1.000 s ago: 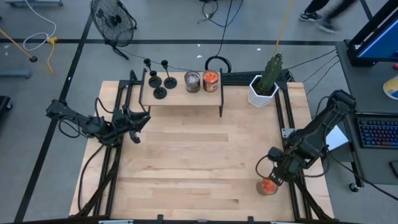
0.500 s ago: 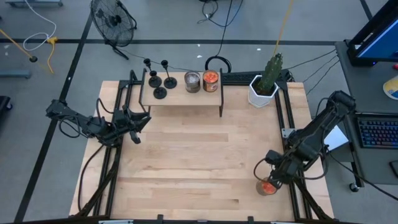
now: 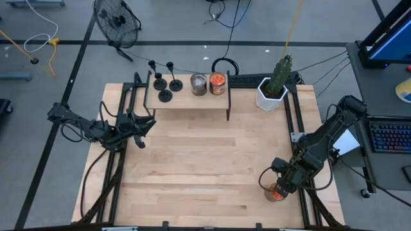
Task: Pick & Place candle stick holders
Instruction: Put the orange scented candle on the shelf
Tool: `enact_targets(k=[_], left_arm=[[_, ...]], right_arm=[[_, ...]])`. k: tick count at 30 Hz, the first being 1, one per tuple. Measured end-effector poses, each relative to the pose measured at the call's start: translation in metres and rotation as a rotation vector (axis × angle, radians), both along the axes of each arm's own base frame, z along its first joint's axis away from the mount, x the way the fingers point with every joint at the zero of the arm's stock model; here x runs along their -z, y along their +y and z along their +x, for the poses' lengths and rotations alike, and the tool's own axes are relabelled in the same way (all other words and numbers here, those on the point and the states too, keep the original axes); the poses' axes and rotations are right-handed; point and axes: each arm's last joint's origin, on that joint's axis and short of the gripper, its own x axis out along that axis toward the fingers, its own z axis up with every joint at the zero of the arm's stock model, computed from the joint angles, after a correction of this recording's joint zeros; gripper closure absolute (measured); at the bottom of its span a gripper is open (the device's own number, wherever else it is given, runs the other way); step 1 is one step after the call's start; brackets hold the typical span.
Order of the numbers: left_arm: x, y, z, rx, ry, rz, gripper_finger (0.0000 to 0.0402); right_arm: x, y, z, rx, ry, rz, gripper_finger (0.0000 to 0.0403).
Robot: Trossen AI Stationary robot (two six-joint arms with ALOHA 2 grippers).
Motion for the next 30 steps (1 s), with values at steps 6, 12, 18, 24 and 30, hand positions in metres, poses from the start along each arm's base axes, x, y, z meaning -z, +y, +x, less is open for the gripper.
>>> enact_targets(k=[6,12,18,24,30], left_arm=[[0.000,0.000,0.000,0.000,0.000,0.000,0.0289],[0.000,0.000,0.000,0.000,-0.001,0.000,0.0289],[0.000,0.000,0.000,0.000,-0.001,0.000,0.0289],[0.000,0.000,0.000,0.000,-0.001,0.000,0.0289],[0.000,0.000,0.000,0.000,0.000,0.000,0.0289]], right_arm=[[0.020,-0.001,-0.001,0.022,-0.006,0.016,0.0262],[0.024,-0.002,-0.001,0.031,-0.009,0.020,0.0298],[0.024,-0.002,-0.001,0.023,-0.016,0.024,0.0380],[0.024,-0.003,0.001,0.024,-0.018,0.023,0.0397],[0.017,-0.011,0.012,0.001,-0.061,-0.004,0.0401]])
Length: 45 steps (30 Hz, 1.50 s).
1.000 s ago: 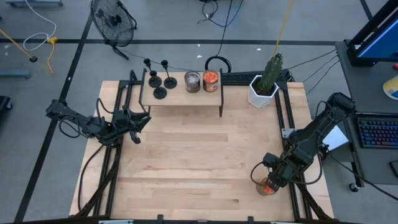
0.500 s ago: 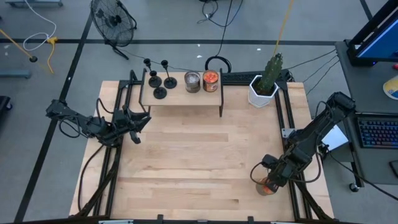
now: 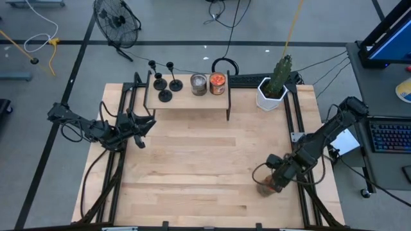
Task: Pick & Place candle stick holders
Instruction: Put the orange scented candle on the shelf
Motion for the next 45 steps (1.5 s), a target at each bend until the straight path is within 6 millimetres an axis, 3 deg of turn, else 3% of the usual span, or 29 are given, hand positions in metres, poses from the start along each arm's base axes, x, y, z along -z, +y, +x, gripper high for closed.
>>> enact_targets(k=[7,16,25,31,45], left_arm=[[0.000,0.000,0.000,-0.001,0.000,0.000,0.0289],[0.000,0.000,0.000,-0.001,0.002,0.005,0.0289],[0.000,0.000,0.000,-0.002,0.002,0.004,0.0289],[0.000,0.000,0.000,0.000,-0.001,-0.002,0.0289],[0.000,0.000,0.000,0.000,-0.002,-0.001,0.0289]], right_arm=[[-0.030,-0.022,0.028,-0.024,-0.123,-0.072,0.0402],[-0.080,-0.067,0.067,-0.066,-0.303,-0.211,0.0402],[-0.121,-0.106,0.122,-0.213,-0.346,-0.355,0.0403],[-0.142,-0.134,0.154,-0.261,-0.354,-0.426,0.0403],[-0.180,-0.204,0.200,-0.236,-0.369,-0.619,0.0403]])
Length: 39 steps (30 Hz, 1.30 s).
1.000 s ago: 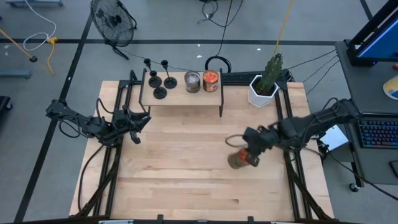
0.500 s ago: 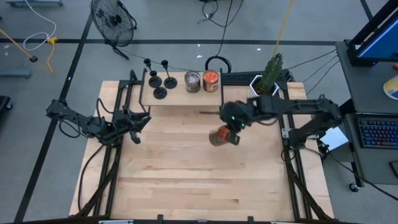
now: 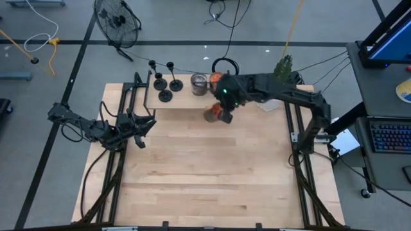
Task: Pick & Place candle stick holders
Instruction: Put the orange scented candle on the shelf
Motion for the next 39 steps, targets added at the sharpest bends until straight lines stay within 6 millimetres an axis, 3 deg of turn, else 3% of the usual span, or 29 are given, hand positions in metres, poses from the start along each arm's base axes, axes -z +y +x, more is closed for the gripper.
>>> enact_targets(k=[12,18,39], left_arm=[[0.000,0.000,0.000,0.001,0.000,0.001,0.0289],[0.000,0.000,0.000,0.001,0.001,0.002,0.0289],[0.000,0.000,0.000,0.000,-0.003,-0.001,0.0289]], right_arm=[[0.007,-0.055,0.019,0.075,0.041,-0.047,0.0403],[0.008,-0.071,0.021,0.088,0.012,-0.073,0.0403],[0.016,-0.077,0.028,0.050,0.008,-0.072,0.0403]])
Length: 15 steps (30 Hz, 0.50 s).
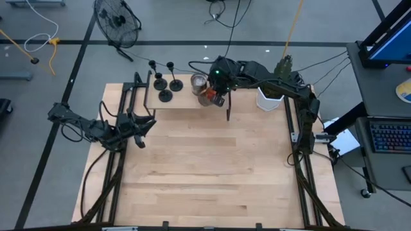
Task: Pick & Place candle stick holders
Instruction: Put the orange scented candle on the shelf
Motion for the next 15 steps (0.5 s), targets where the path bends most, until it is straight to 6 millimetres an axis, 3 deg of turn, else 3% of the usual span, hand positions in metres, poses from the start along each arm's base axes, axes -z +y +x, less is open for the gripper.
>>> enact_targets(k=[15], left_arm=[[0.000,0.000,0.000,0.000,-0.002,-0.001,0.0289]], right_arm=[[0.008,-0.002,0.004,0.011,-0.010,0.003,0.0403]])
